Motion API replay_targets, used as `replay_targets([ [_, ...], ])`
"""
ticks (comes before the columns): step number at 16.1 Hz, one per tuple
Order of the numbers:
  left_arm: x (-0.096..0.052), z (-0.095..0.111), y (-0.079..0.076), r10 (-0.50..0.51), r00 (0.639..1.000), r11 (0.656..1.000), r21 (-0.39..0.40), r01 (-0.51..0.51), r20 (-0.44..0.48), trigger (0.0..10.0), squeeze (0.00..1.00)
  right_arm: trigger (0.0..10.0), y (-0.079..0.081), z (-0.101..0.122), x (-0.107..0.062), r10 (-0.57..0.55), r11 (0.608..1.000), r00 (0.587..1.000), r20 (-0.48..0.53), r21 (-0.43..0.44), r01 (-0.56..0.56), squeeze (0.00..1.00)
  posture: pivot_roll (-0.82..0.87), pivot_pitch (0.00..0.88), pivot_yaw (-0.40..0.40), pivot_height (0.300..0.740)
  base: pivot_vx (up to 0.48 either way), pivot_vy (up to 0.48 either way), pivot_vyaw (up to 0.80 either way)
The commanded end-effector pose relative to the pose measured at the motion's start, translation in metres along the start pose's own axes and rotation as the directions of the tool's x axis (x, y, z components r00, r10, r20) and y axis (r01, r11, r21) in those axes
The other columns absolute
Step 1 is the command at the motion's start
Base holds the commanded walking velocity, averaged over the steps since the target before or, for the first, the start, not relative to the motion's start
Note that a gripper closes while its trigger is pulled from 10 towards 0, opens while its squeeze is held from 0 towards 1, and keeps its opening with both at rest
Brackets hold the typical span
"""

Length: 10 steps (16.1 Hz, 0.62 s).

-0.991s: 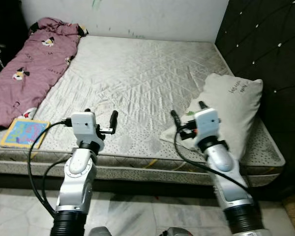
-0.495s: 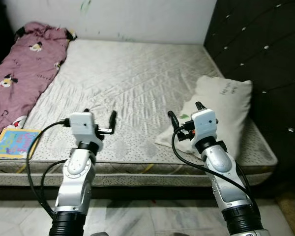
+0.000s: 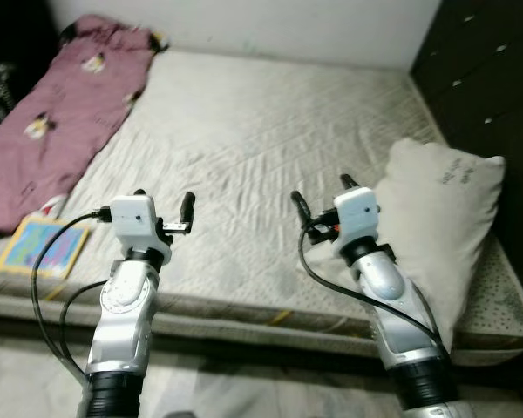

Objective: Clean up the room

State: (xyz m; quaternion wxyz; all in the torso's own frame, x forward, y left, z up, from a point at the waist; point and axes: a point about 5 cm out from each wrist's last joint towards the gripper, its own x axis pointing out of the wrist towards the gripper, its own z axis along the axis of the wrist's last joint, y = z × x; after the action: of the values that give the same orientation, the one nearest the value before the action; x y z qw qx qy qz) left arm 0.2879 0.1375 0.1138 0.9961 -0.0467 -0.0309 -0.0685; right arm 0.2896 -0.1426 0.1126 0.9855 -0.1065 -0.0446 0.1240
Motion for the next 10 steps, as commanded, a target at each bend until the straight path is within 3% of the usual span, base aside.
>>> replay_targets([
  [1,-0.004,0.000,0.013,0.035,0.999,0.999,0.022,-0.035,-0.003,10.0,0.00,10.0,0.010,0.011,0.008,0.030,0.999,0.999,0.042,0.020,-0.031,0.00,0.01,0.000,-0.031,0.740,0.337,0.000,0.00],
  [6,-0.002,0.001,0.013,0.047,0.999,0.999,0.014,-0.047,0.001,10.0,0.00,10.0,0.001,0.011,0.014,-0.025,0.998,0.999,0.036,0.055,0.023,0.00,0.01,0.000,-0.024,0.740,0.334,0.000,0.00],
  [10,0.007,0.009,0.025,0.154,0.988,0.987,0.036,-0.155,0.019,10.0,0.00,10.0,-0.005,0.013,0.027,-0.104,0.986,0.994,0.028,0.135,0.099,0.00,0.03,0.000,-0.021,0.740,0.000,0.000,0.00],
])
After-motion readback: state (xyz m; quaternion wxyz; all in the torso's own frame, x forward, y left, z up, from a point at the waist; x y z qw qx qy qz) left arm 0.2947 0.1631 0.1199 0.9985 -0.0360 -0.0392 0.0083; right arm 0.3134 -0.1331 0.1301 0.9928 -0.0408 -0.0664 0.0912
